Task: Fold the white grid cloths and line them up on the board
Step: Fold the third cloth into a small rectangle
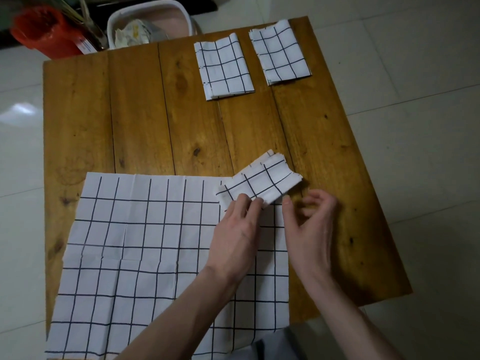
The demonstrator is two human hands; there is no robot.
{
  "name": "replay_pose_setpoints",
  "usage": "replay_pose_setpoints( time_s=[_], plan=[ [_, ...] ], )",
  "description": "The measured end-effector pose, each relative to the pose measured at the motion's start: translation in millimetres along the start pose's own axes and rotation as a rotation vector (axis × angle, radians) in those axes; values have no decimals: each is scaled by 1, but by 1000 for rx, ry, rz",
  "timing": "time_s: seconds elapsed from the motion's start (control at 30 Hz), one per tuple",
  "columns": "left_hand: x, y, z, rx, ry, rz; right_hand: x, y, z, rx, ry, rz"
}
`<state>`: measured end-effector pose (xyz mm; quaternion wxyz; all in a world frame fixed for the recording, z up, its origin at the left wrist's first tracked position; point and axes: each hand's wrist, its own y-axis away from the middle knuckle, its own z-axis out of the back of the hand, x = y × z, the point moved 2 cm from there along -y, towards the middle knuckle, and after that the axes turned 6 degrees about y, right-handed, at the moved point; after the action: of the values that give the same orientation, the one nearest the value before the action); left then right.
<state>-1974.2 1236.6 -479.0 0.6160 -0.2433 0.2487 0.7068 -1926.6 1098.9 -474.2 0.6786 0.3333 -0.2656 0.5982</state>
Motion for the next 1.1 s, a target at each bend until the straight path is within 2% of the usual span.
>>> replay_pose_setpoints(
  time_s=[0.1,0.17,0.4,0.47,0.63,0.73,0.83,0.9,1.0,1.1],
  plan=[
    [-8,0,-3,-10,45,-6,1,1,-7,144,-191,-241],
    [-11,1,-6,11,95,-26,-2,0,-12,215,-257,-314],
    [-10,12,-11,64,207,-49,-10,-6,-15,236,-264,-321],
    [-6,14,-8,29,234,-30,-13,-7,-13,230,-247,-323],
    [0,10,7,-209,218,139,-3,-11,6,269,-232,-225],
    [6,1,16,-268,385,330,8,-14,20,306,-315,-202],
    [7,-10,20,-243,709,585,17,-18,31,342,-382,-182],
    [11,-15,22,-187,848,688,21,-20,35,363,-426,-189],
    [10,-15,23,-57,955,660,22,-19,35,392,-431,-207],
    [10,-11,21,-62,1021,645,21,-18,33,375,-404,-210]
  ],
)
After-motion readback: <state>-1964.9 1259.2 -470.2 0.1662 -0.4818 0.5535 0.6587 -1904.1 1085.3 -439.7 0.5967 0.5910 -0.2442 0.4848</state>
